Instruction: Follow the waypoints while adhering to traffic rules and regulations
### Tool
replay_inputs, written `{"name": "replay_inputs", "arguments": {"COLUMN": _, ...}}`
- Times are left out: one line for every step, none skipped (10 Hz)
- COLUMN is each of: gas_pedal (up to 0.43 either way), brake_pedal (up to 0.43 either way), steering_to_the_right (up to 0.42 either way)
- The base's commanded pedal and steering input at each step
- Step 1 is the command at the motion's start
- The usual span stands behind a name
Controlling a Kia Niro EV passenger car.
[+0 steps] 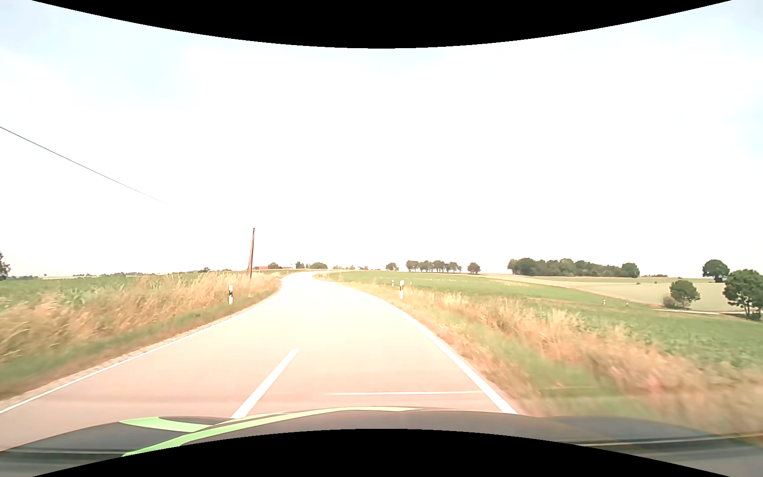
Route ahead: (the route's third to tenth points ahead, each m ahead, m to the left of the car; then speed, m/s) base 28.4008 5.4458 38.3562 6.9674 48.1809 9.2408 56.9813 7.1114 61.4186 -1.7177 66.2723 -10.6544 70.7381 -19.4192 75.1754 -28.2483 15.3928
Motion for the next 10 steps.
{"name": "replay_inputs", "arguments": {"gas_pedal": 0.000, "brake_pedal": 0.134, "steering_to_the_right": -0.035}}
{"name": "replay_inputs", "arguments": {"gas_pedal": 0.000, "brake_pedal": 0.134, "steering_to_the_right": -0.036}}
{"name": "replay_inputs", "arguments": {"gas_pedal": 0.000, "brake_pedal": 0.134, "steering_to_the_right": -0.035}}
{"name": "replay_inputs", "arguments": {"gas_pedal": 0.000, "brake_pedal": 0.140, "steering_to_the_right": -0.036}}
{"name": "replay_inputs", "arguments": {"gas_pedal": 0.000, "brake_pedal": 0.152, "steering_to_the_right": -0.035}}
{"name": "replay_inputs", "arguments": {"gas_pedal": 0.000, "brake_pedal": 0.159, "steering_to_the_right": -0.034}}
{"name": "replay_inputs", "arguments": {"gas_pedal": 0.000, "brake_pedal": 0.171, "steering_to_the_right": -0.034}}
{"name": "replay_inputs", "arguments": {"gas_pedal": 0.000, "brake_pedal": 0.183, "steering_to_the_right": -0.032}}
{"name": "replay_inputs", "arguments": {"gas_pedal": 0.000, "brake_pedal": 0.207, "steering_to_the_right": -0.031}}
{"name": "replay_inputs", "arguments": {"gas_pedal": 0.000, "brake_pedal": 0.220, "steering_to_the_right": -0.030}}
